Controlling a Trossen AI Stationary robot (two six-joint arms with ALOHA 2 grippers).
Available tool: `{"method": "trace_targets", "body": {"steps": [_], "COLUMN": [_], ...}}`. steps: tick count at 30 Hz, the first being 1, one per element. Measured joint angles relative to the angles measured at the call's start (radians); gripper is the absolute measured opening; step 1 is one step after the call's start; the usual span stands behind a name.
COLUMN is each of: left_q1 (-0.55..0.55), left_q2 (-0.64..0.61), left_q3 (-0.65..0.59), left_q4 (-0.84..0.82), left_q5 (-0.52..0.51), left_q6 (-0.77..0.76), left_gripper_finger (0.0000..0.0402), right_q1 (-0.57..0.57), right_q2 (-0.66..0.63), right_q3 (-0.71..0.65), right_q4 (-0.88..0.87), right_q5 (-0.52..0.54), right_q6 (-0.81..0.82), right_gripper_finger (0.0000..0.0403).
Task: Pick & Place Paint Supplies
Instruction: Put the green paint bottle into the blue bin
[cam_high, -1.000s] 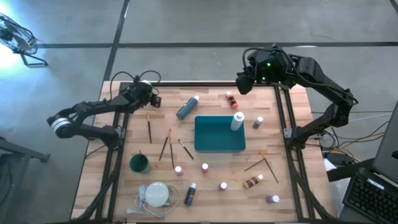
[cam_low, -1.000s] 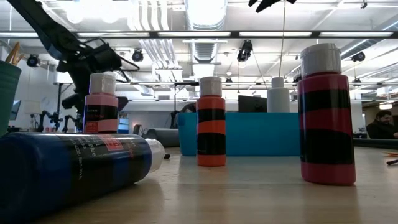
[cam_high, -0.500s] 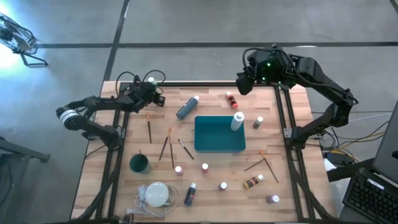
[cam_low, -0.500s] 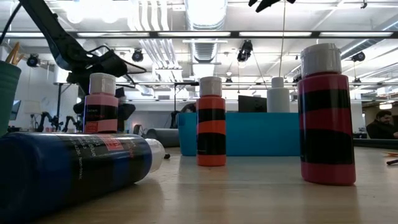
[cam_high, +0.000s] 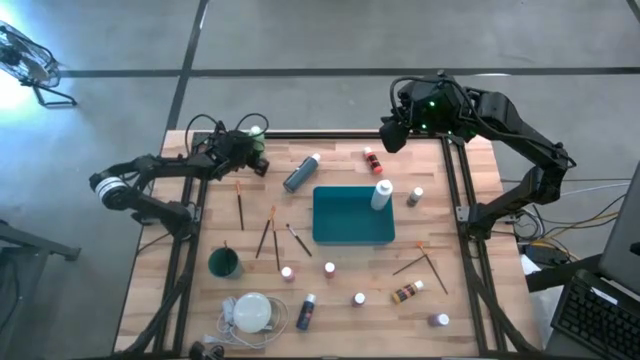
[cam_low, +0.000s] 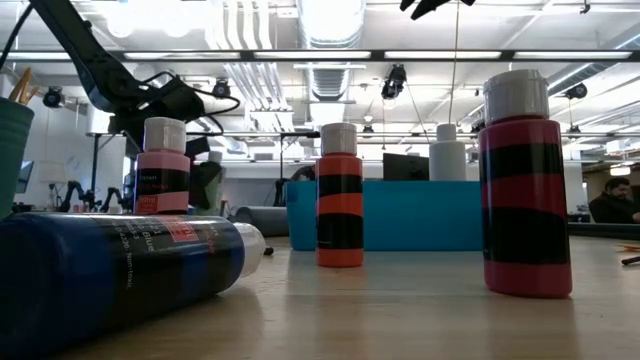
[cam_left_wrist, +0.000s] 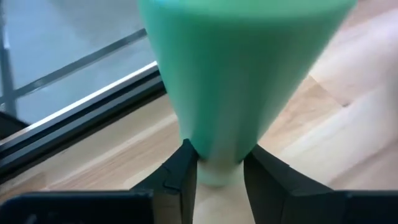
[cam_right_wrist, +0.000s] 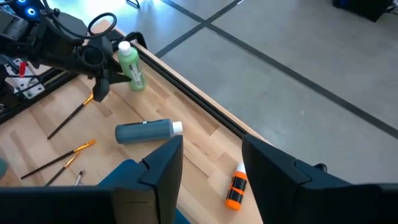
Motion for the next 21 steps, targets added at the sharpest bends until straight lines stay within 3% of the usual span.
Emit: {"method": "trace_targets", "body": {"steps": [8,15,21], "left_q1": [0.003,0.003,0.003], "left_q2": [0.0,0.0,0.0], "left_q3": [-0.001,-0.015,-0.013], "left_q4": [0.021,0.021,0.023], "left_q5": [0.243,0.262,0.333], "left_q6": [0.11,0.113,0.114], "left_gripper_finger": [0.0075,0.0033,0.0057], "right_q1": [0.0,0.0,0.0], "right_q2": [0.0,0.0,0.0], "right_q3": [-0.003,-0.01,-0.01], "right_q4": [-0.001,-0.001,0.0], "right_q5": [-0.025,-0.047,-0.048], "right_q6": [-0.003,0.0,0.0], "right_gripper_finger": [0.0135,0.0121,0.0122]}}
